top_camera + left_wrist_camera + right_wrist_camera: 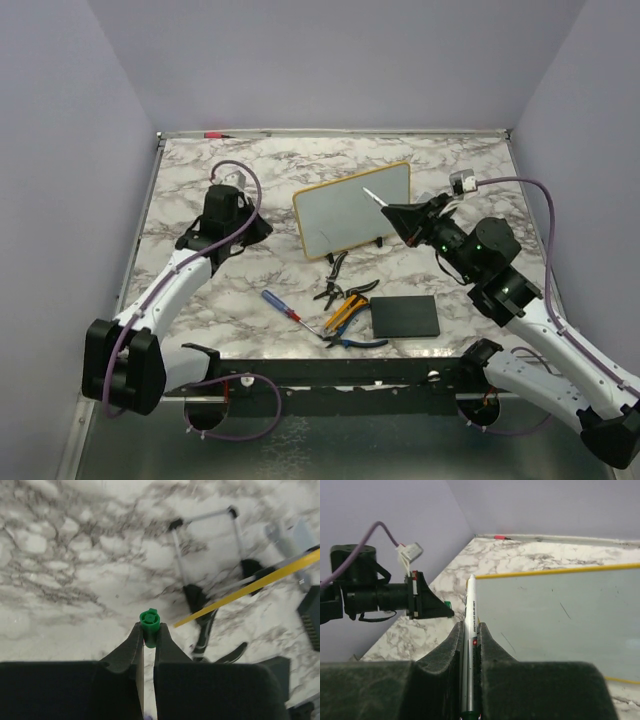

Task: Write a sentence on the whiteboard
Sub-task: Place the pen cap at the center of the board.

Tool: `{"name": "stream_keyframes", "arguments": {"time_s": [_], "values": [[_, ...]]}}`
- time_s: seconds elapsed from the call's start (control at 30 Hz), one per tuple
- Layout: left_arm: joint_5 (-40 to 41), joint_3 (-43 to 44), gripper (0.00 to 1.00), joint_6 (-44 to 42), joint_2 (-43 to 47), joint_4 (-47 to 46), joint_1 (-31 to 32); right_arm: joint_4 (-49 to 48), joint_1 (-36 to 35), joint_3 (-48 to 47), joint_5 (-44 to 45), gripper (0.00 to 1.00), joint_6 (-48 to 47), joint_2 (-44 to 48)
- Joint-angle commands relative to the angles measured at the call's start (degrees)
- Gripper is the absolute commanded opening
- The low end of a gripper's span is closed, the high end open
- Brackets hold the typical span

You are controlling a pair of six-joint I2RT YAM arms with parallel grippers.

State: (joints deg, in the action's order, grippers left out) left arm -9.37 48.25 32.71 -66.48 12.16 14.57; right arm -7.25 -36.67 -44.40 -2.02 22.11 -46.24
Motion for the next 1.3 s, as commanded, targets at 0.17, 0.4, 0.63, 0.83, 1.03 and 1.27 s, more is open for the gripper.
{"name": "stream_keyframes", "arguments": {"time_s": [0.17,0.4,0.63,0.83,1.03,1.27], "values": [[5.7,-2.1,0.00,-8.4,-12.0,7.6,6.8,1.2,0.1,5.3,-2.1,0.01,-0.5,1.8],[8.0,-2.5,0.04,-10.5,-17.6,7.2,6.9,-0.5,0.1,8.2,-8.5,0.01,-2.6,0.9],[7.4,-2.4,0.14,-10.6,-19.6,7.6,7.0,-2.2,0.1,10.2,-9.2,0.01,-2.1,1.0],[8.6,-2.4,0.37,-10.7,-19.3,8.1,7.0,-2.1,0.1,10.7,-9.0,0.01,-1.8,1.5],[11.1,-2.1,0.65,-11.0,-18.1,8.7,7.0,-1.4,0.2,10.7,-8.6,0.01,-1.6,1.7],[16.3,-1.6,0.89,-11.0,-13.4,9.8,6.6,-0.5,0.1,10.8,-8.0,0.01,-1.6,3.1]]}}
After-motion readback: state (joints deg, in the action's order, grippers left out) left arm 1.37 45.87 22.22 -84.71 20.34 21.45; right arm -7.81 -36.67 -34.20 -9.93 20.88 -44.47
